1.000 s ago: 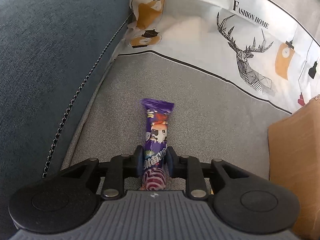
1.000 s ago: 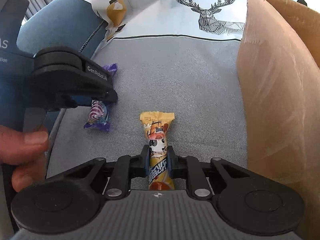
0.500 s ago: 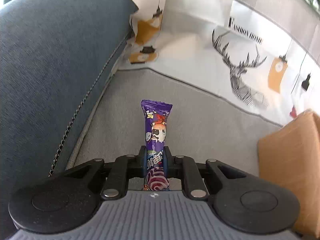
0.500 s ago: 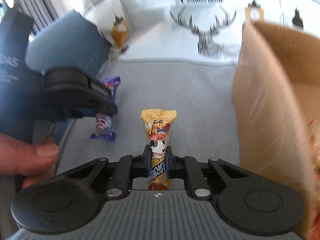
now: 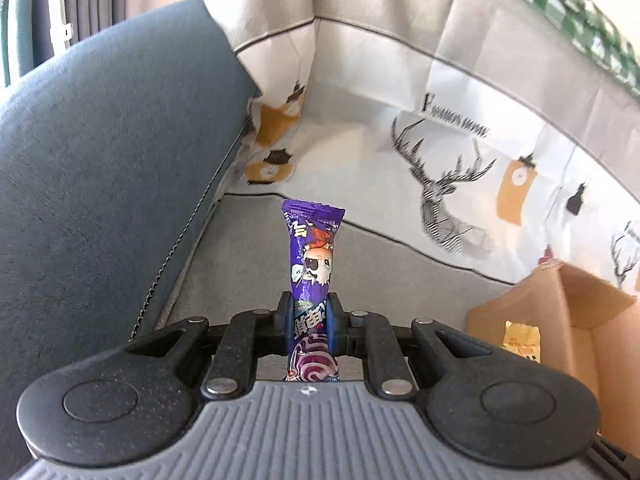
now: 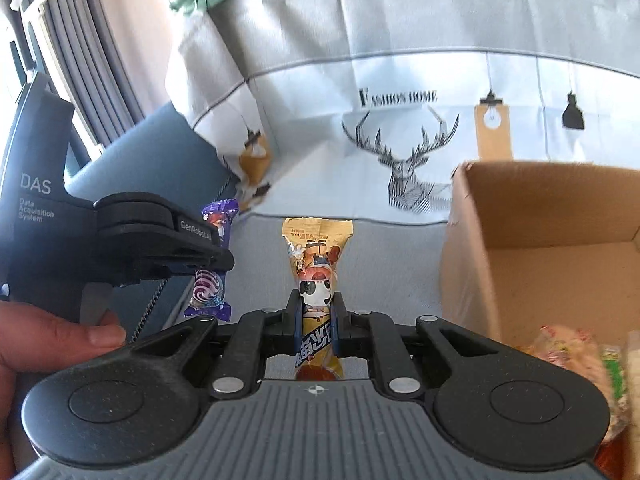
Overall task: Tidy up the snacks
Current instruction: 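Carry the yellow and purple candy bars over the box with both tools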
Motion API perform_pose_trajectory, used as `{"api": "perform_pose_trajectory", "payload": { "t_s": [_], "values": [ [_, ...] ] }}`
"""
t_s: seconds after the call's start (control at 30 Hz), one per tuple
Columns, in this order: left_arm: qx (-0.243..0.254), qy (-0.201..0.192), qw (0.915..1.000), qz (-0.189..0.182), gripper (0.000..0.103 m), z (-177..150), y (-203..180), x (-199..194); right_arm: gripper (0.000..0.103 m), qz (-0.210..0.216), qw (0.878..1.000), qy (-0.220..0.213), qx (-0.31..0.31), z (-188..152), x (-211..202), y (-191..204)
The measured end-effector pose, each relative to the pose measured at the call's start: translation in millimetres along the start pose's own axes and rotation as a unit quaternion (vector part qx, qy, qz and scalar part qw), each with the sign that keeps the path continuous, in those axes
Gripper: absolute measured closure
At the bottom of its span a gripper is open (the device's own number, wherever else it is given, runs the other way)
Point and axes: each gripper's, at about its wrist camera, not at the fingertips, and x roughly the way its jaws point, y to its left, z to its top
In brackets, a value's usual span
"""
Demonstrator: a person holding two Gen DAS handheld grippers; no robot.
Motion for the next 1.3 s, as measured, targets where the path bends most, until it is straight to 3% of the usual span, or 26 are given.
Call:
{"api": "perform_pose_trajectory", "payload": {
  "t_s": [0.17,0.43,0.7,0.87,1.1,1.3],
  "values": [
    [-0.007,-0.02,0.9996,-0.018,0.087,-9.0,-7.8,-27.5,0.09,0.003,0.999,-0.043,-0.009,5.4,-32.4,-4.5],
    [-0.009,-0.093,0.9935,-0.066,0.087,-39.2,-30.3,-91.6,0.09,0.009,0.992,-0.123,0.006,9.8,-117.0,-40.7],
    [0.053,-0.159,0.9742,-0.151,0.087,-82.2,-85.8,-142.4,0.09,-0.042,0.979,-0.2,-0.016,-17.3,-187.2,-109.2],
    [0.077,-0.173,0.9608,-0.202,0.087,-92.6,-129.4,-141.6,0.09,-0.087,0.977,-0.194,0.034,-35.2,-196.3,-157.4],
    [0.088,-0.167,0.9547,-0.231,0.087,-95.2,-172.9,-124.2,0.09,-0.121,0.975,-0.184,0.031,-37.0,-190.5,-181.5],
    [0.093,-0.169,0.9504,-0.244,0.087,-91.2,-185.5,-115.7,0.09,-0.123,0.976,-0.179,0.033,-34.5,-181.9,-186.8]
  ]
}}
